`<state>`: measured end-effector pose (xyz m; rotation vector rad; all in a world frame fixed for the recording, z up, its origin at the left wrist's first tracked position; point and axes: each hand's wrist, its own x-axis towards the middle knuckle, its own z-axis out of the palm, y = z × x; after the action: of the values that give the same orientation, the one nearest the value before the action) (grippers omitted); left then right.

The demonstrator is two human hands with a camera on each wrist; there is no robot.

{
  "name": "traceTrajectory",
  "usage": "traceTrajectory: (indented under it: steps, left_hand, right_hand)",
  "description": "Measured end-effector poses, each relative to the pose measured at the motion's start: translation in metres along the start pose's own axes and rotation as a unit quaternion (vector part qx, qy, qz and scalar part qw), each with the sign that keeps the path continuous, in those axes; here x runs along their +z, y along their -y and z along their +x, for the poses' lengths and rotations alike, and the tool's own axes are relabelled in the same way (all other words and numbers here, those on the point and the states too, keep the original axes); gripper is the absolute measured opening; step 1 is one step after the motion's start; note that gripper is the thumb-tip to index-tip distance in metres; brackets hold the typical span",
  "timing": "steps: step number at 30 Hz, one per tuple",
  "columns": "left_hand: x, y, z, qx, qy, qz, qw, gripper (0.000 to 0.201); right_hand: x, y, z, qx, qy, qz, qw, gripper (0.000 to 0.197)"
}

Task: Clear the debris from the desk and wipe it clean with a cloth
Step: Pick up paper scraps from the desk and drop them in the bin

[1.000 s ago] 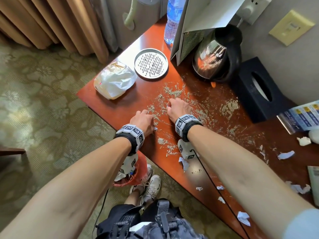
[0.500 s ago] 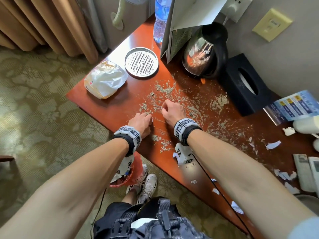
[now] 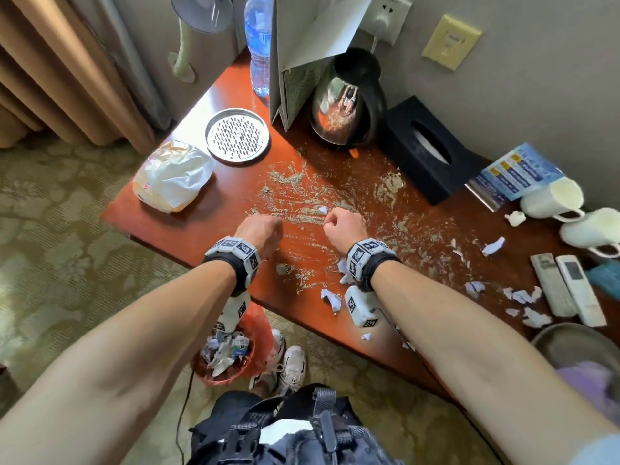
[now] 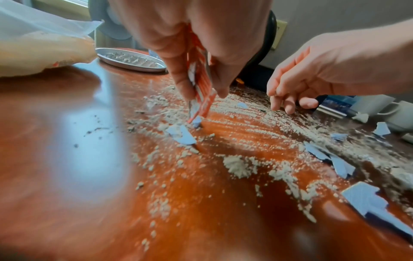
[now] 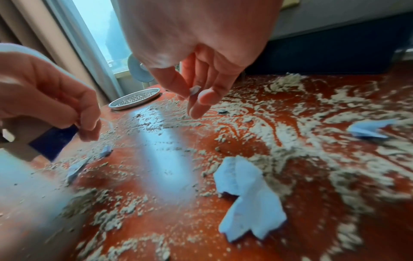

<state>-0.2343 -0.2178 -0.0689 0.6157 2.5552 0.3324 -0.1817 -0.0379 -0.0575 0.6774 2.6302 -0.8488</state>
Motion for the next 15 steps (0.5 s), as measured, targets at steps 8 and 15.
traceTrajectory:
  steps: [8, 15]
  left_hand:
    - [-0.011, -0.058, 0.006, 0.055, 0.03, 0.044, 0.997, 0.018]
    - [-0.004, -0.127, 0.02, 0.144, 0.043, 0.097, 0.984, 0.022]
  right_hand:
    - [-0.029, -0.037, -0.034, 0.073, -0.065, 0.043, 0.994, 0.024]
    - [-0.058, -0.088, -0.073, 0.17, -0.075, 0.11, 0.976, 0.028]
